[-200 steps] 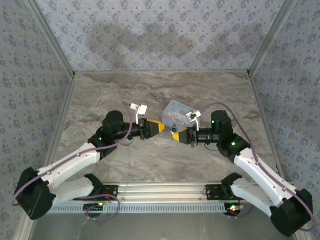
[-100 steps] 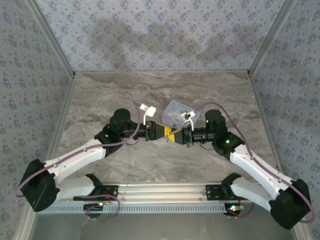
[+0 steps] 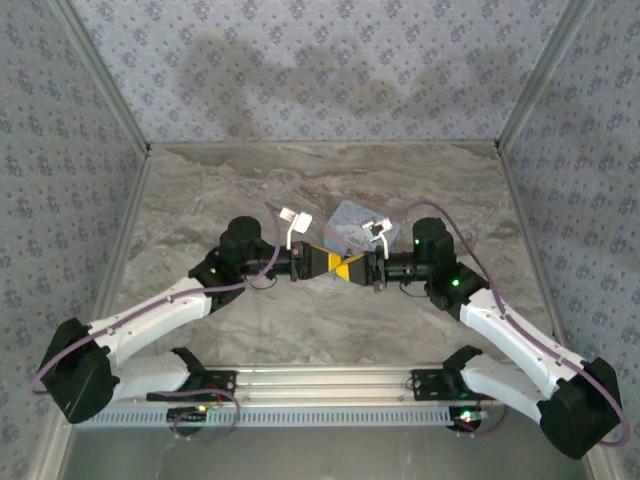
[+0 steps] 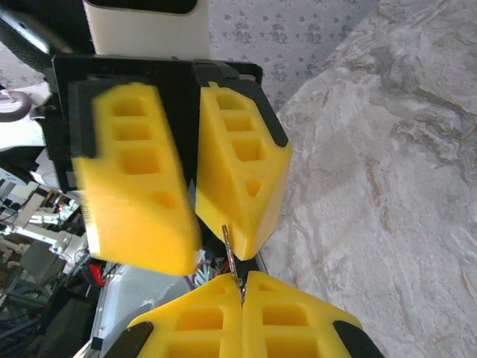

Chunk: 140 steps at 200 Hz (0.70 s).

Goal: Unlock the padlock with the key

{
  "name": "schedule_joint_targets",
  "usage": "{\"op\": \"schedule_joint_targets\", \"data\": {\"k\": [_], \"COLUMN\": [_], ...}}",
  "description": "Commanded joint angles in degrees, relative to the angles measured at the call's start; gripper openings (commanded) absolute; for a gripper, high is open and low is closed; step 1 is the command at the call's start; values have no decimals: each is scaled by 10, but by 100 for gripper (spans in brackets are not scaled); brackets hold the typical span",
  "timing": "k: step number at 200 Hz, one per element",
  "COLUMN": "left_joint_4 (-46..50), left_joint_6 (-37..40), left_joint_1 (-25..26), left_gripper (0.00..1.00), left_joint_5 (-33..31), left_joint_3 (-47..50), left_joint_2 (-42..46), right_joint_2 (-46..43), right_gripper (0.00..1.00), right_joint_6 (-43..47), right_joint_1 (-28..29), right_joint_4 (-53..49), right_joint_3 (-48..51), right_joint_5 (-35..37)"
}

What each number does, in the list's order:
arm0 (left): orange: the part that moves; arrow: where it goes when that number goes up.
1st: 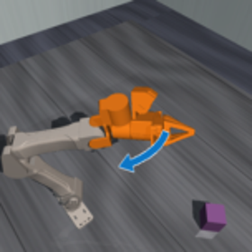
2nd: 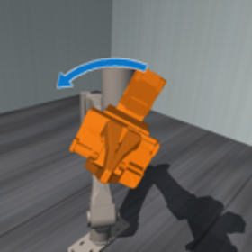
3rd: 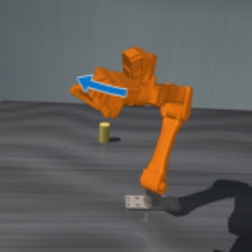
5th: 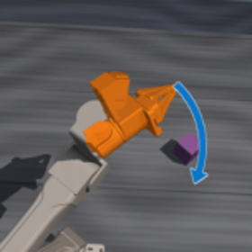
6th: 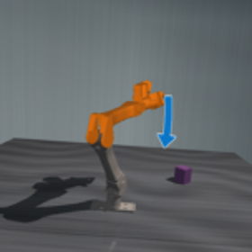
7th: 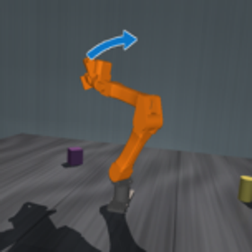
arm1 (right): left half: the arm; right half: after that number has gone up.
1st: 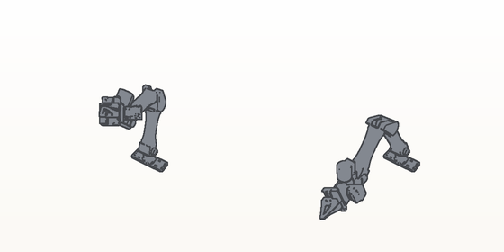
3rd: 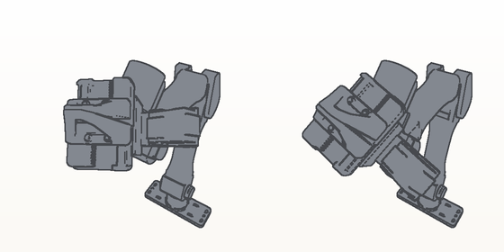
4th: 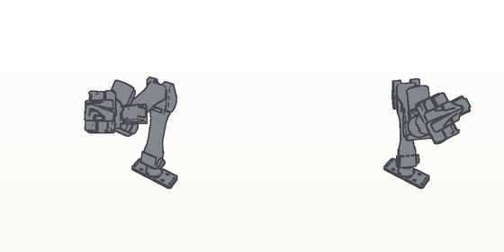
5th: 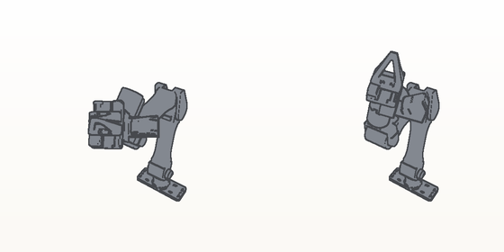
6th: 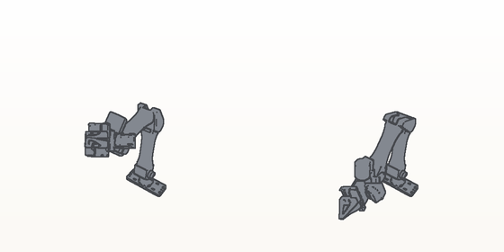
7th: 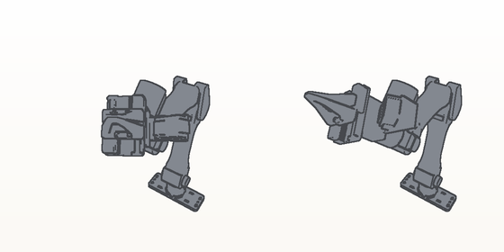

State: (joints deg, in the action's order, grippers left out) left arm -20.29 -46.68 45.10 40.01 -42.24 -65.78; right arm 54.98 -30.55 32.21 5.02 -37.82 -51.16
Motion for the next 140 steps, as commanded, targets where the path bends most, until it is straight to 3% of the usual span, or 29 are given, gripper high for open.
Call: {"op": "schedule_joint_targets", "data": {"k": [1,27,51,83,100,140], "left_joint_4": [0,-2,7,20,2,-16], "left_joint_6": [10,11,12,0,-13,-31], "left_joint_1": [4,6,6,4,5,5], "left_gripper": [16,0,0,0,0,0], "left_joint_5": [15,17,1,-51,-67,-79], "left_joint_3": [-14,-13,-13,-16,-12,-9], "left_joint_2": [0,-3,-2,-3,-3,-3], "right_joint_2": [6,12,12,-23,-43,-61], "right_gripper": [0,0,0,36,41,42], "right_joint_6": [-23,-31,-36,-48,-79,-105], "right_joint_1": [-8,-14,-18,-27,-21,10], "right_joint_4": [37,46,47,54,99,159], "right_joint_3": [-3,-2,-1,18,45,78], "right_joint_5": [-10,-14,-10,45,78,140]}}
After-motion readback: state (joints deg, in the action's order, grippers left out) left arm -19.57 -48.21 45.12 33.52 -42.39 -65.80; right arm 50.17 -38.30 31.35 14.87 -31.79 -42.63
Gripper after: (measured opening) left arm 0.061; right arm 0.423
